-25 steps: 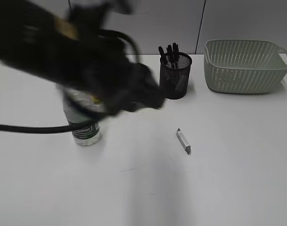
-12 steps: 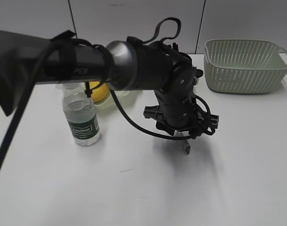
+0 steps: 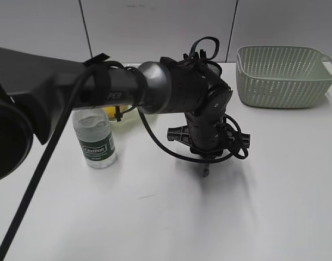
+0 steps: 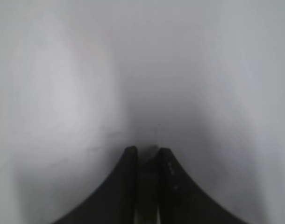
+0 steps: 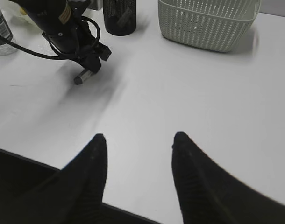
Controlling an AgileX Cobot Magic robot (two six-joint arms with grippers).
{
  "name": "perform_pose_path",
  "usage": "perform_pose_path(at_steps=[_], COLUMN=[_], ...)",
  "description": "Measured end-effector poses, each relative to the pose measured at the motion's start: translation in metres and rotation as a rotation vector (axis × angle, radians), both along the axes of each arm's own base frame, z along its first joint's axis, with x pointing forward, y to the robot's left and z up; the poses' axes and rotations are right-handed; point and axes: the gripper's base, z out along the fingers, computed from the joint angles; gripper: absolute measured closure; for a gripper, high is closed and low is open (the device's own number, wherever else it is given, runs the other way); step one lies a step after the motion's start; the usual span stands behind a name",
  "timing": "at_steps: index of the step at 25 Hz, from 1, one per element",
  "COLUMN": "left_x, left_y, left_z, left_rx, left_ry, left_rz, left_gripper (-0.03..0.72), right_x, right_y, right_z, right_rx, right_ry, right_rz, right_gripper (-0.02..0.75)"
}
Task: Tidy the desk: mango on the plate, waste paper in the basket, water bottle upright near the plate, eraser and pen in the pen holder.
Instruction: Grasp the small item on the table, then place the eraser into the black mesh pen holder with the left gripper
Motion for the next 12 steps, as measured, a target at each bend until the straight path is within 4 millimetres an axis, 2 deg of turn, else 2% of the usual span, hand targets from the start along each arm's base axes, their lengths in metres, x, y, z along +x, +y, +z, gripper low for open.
perform_pose_path(at_steps=[2, 3, 4, 6, 9, 11, 12], left_x=[0.006, 0.01, 0.016, 0.03, 0.061, 0.082, 0.094], left_y=[-0.004, -0.005, -0.006, -0.003, 0.017, 0.034, 0.044], left_z=[0.015, 0.031, 0.049, 0.097, 0.146, 0.153, 0.148], left_rx=[-0.046, -0.075, -0.118, -0.243, -0.405, -0.459, -0.469], left_ry=[-0.102, -0.18, -0.276, -0.488, -0.748, -0.836, -0.851], left_rz=[-0.038, -0.071, -0.11, -0.185, -0.265, -0.28, -0.27], left_gripper=[0.61, 0.61, 0.61, 0.61, 0.61, 0.61, 0.61], right_x=[0.0, 0.0, 0.0, 0.0, 0.0, 0.0, 0.0], right_y=[0.0, 0.0, 0.0, 0.0, 0.0, 0.0, 0.0], right_z=[0.0, 0.0, 0.0, 0.0, 0.0, 0.0, 0.0], right_rx=[0.0, 0.0, 0.0, 0.0, 0.0, 0.0, 0.0], right_ry=[0.0, 0.0, 0.0, 0.0, 0.0, 0.0, 0.0], right_rz=[0.0, 0.0, 0.0, 0.0, 0.0, 0.0, 0.0], right_gripper=[0.367, 0.368, 0.37, 0.376, 0.389, 0.398, 0.4])
